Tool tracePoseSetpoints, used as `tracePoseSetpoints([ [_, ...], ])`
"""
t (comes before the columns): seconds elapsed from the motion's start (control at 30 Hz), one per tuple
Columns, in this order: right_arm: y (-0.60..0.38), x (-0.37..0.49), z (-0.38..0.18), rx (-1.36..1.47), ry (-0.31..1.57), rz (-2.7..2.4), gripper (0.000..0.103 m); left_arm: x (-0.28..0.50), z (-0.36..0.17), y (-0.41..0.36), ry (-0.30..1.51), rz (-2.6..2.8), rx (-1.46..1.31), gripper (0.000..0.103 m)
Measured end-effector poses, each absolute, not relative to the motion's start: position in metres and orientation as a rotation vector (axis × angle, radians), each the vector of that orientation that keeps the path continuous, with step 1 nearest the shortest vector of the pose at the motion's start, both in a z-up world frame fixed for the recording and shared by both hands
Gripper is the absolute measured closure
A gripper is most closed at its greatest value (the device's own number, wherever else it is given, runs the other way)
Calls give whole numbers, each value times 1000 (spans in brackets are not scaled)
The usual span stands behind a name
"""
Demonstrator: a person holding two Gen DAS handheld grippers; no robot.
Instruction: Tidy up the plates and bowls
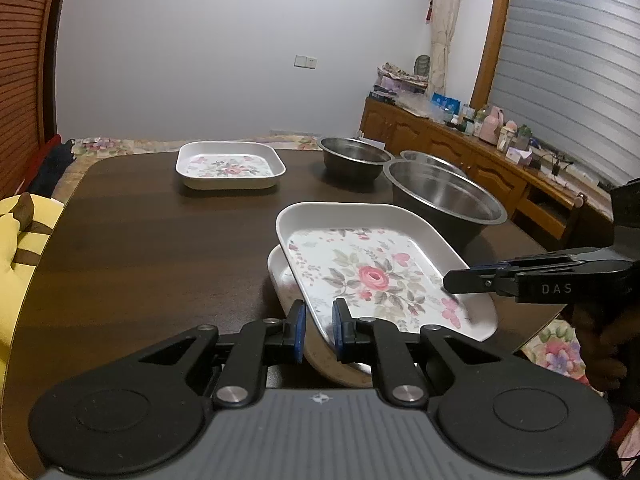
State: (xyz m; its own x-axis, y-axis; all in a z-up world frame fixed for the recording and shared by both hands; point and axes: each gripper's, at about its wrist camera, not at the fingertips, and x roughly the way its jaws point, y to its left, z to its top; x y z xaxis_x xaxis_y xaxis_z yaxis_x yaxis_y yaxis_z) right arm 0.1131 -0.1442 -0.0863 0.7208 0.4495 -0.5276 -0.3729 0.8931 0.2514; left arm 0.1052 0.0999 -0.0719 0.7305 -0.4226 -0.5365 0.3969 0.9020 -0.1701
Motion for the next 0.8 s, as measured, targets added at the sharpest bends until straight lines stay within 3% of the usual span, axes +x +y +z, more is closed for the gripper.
tracePoseSetpoints([
  [0.8, -137, 103, -99, 149, 533, 383, 89, 102, -85, 79, 565, -346, 89, 85],
])
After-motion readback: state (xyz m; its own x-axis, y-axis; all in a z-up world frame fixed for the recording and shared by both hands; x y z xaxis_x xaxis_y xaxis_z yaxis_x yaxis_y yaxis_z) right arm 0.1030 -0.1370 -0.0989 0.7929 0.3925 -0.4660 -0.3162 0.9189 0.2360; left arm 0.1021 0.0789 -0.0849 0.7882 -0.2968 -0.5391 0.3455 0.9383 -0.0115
